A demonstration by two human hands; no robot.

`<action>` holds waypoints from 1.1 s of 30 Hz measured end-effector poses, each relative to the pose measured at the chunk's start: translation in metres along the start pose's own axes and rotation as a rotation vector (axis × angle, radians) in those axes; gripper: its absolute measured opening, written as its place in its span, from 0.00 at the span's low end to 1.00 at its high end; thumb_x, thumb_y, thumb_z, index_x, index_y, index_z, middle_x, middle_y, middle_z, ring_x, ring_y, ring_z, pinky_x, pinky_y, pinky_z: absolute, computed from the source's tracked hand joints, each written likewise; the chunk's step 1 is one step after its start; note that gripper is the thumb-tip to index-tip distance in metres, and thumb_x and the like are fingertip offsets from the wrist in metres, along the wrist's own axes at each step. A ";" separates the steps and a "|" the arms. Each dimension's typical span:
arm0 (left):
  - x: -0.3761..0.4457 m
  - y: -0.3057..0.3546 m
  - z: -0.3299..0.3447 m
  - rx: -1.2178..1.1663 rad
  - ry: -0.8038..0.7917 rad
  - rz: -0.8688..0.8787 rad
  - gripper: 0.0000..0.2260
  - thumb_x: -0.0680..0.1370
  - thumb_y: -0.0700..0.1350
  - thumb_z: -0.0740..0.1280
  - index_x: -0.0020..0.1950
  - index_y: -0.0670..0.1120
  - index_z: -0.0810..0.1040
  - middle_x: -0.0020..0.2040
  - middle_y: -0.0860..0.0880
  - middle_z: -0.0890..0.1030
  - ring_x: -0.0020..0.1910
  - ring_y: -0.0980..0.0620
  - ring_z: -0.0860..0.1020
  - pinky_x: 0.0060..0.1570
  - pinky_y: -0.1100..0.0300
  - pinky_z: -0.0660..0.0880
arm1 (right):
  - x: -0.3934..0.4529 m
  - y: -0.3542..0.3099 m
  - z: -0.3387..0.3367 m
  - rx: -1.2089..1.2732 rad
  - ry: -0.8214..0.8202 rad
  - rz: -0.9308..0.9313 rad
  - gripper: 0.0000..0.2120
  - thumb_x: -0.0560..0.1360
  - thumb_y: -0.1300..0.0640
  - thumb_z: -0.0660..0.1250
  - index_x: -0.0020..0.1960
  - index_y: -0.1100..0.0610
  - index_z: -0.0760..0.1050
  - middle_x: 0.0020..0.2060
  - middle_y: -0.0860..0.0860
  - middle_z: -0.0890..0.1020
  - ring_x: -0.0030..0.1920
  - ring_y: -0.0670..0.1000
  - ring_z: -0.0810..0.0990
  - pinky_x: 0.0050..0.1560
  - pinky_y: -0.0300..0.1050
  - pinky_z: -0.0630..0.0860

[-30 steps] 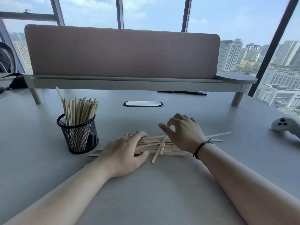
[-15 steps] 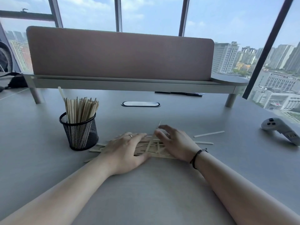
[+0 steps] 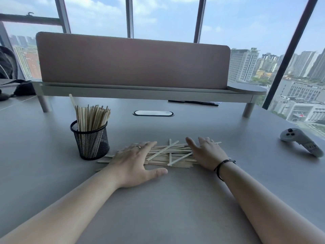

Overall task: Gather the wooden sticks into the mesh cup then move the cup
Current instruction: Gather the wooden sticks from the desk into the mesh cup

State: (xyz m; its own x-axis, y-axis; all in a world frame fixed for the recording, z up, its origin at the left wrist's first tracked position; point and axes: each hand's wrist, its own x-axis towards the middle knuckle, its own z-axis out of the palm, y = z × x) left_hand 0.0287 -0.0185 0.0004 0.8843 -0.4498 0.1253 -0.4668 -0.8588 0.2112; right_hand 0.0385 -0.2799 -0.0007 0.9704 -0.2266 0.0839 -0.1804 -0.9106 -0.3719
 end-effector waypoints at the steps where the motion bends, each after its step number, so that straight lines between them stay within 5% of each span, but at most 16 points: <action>1: 0.000 0.001 0.000 -0.004 -0.009 0.002 0.47 0.66 0.80 0.54 0.79 0.60 0.51 0.79 0.57 0.60 0.77 0.53 0.59 0.73 0.50 0.58 | -0.005 -0.010 0.004 0.004 -0.008 -0.019 0.36 0.76 0.29 0.47 0.62 0.58 0.72 0.66 0.64 0.74 0.68 0.61 0.71 0.64 0.54 0.67; 10: 0.003 0.000 0.005 -0.058 0.035 0.046 0.44 0.68 0.77 0.59 0.79 0.55 0.58 0.77 0.56 0.64 0.77 0.57 0.57 0.72 0.54 0.59 | -0.037 -0.057 0.015 -0.027 -0.011 -0.190 0.35 0.75 0.27 0.52 0.66 0.54 0.69 0.74 0.59 0.67 0.65 0.62 0.75 0.54 0.53 0.71; 16: 0.010 -0.006 0.012 -0.200 0.114 0.089 0.30 0.73 0.66 0.65 0.70 0.51 0.73 0.66 0.55 0.77 0.67 0.55 0.72 0.65 0.56 0.69 | -0.037 -0.052 0.009 -0.151 0.201 -0.391 0.39 0.69 0.21 0.51 0.69 0.43 0.70 0.68 0.45 0.74 0.68 0.52 0.70 0.65 0.50 0.66; 20: 0.010 -0.004 0.011 -0.299 0.122 0.157 0.23 0.73 0.59 0.65 0.64 0.51 0.79 0.59 0.52 0.81 0.59 0.52 0.78 0.59 0.57 0.72 | -0.029 -0.043 0.016 -0.121 -0.031 -0.544 0.39 0.68 0.21 0.48 0.73 0.38 0.64 0.75 0.43 0.66 0.75 0.51 0.60 0.74 0.50 0.54; 25: 0.011 -0.005 0.013 -0.302 0.153 0.197 0.18 0.76 0.50 0.67 0.66 0.53 0.78 0.57 0.52 0.81 0.57 0.52 0.77 0.57 0.59 0.71 | -0.027 -0.043 0.021 -0.050 -0.021 -0.574 0.34 0.66 0.22 0.58 0.64 0.40 0.73 0.61 0.43 0.74 0.64 0.50 0.70 0.63 0.44 0.63; 33: 0.011 -0.010 0.010 -0.213 0.241 0.174 0.17 0.76 0.54 0.63 0.61 0.50 0.81 0.54 0.50 0.82 0.56 0.48 0.78 0.55 0.51 0.75 | -0.021 -0.044 0.023 -0.022 0.067 -0.579 0.25 0.69 0.27 0.61 0.47 0.49 0.73 0.45 0.48 0.77 0.49 0.53 0.75 0.47 0.47 0.68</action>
State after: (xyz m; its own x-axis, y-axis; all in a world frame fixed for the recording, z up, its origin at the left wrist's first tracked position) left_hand 0.0435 -0.0174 -0.0103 0.7749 -0.4924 0.3963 -0.6246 -0.6925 0.3608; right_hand 0.0293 -0.2269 -0.0070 0.8999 0.2893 0.3264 0.3723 -0.8994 -0.2291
